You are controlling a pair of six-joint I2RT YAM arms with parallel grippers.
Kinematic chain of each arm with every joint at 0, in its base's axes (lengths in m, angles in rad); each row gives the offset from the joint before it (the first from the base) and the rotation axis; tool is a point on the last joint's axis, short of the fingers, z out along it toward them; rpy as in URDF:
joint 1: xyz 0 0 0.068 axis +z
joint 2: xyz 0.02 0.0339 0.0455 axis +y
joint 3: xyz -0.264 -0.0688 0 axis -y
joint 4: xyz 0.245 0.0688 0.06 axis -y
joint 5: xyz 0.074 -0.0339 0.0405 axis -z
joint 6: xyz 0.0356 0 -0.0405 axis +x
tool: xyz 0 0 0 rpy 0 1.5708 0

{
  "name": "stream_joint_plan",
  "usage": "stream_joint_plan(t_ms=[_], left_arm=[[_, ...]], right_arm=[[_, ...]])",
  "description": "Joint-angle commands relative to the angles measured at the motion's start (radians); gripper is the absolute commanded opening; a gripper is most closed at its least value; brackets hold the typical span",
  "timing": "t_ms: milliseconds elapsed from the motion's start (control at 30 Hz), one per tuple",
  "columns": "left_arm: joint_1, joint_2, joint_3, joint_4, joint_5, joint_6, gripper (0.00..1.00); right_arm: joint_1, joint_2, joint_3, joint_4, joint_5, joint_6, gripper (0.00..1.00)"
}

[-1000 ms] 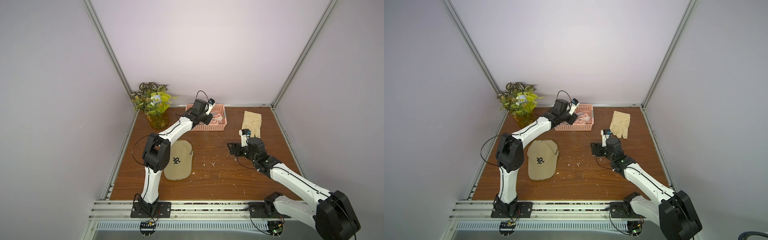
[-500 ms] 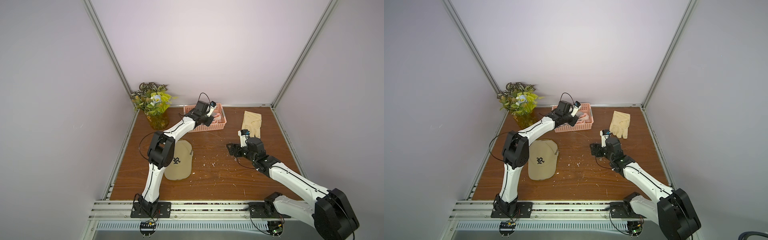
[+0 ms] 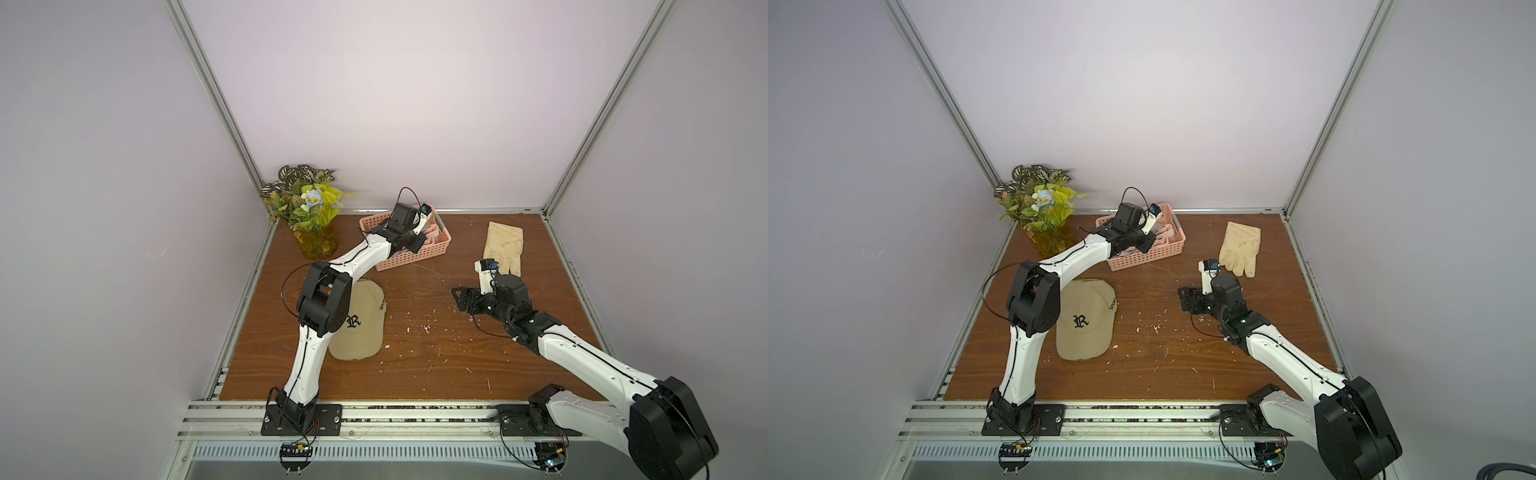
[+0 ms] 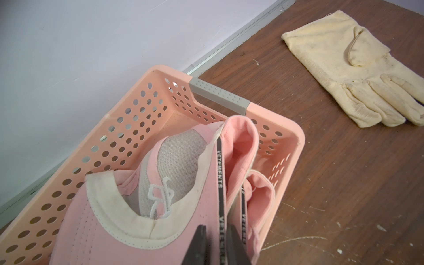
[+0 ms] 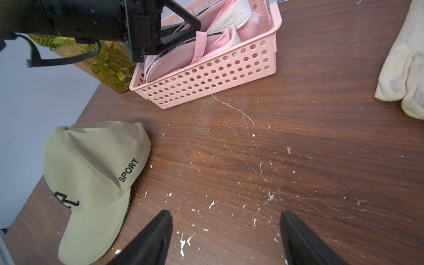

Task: Turn the baseball cap inside out
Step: Pick up the baseball cap from the basket.

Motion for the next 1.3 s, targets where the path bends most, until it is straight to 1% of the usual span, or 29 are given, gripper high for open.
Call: stream_joint_plan(t_ms=[0,67,267,467,600,700,767,867,967,1033,1167,1267], left_arm=[[0.006,0.019,0.025,0.01,-0.034,0.02,0.08],[0.006,0.01,0.025,0.016,-0.033,0.027,0.0],[0.002,-0.067,0.023,0.061,-0.037,0.053,0.0],[-0.008,-0.168,0.024,0.1,-0.036,0.075,0.0],[-0.028,-0.236,0.03,0.085,-0.041,0.075,0.0],[-0.047,-0.288,0.03,0.049,-0.026,0.059,0.0],[-0.06,-0.325,0.03,0.021,0.009,0.032,0.0],[-0.079,-0.384,0.032,-0.036,0.094,-0.023,0.0],[-0.092,-0.442,0.02,-0.082,0.185,-0.104,0.0],[-0.097,-0.479,-0.007,-0.108,0.276,-0.158,0.0],[-0.111,-0.557,-0.129,-0.105,0.409,-0.243,0.0],[-0.128,-0.637,-0.267,-0.044,0.439,-0.292,0.0]], right_arm=[[-0.004,-0.018,0.004,0.027,-0.014,0.001,0.8],[-0.004,-0.024,0.004,0.026,-0.014,0.001,0.8],[-0.004,-0.049,0.013,0.015,0.007,-0.001,0.8],[-0.004,-0.081,0.037,-0.007,0.074,-0.015,0.79],[-0.004,-0.1,0.07,-0.015,0.086,-0.037,0.79],[-0.004,-0.118,0.095,-0.011,0.066,-0.068,0.79],[-0.004,-0.131,0.112,0.004,0.044,-0.099,0.79],[-0.005,-0.159,0.14,0.029,0.012,-0.149,0.79],[-0.005,-0.191,0.174,0.043,0.013,-0.185,0.79],[-0.004,-0.212,0.201,0.041,0.025,-0.206,0.8],[-0.005,-0.243,0.23,0.007,0.087,-0.231,0.8],[-0.005,-0.267,0.218,-0.004,0.115,-0.242,0.81]])
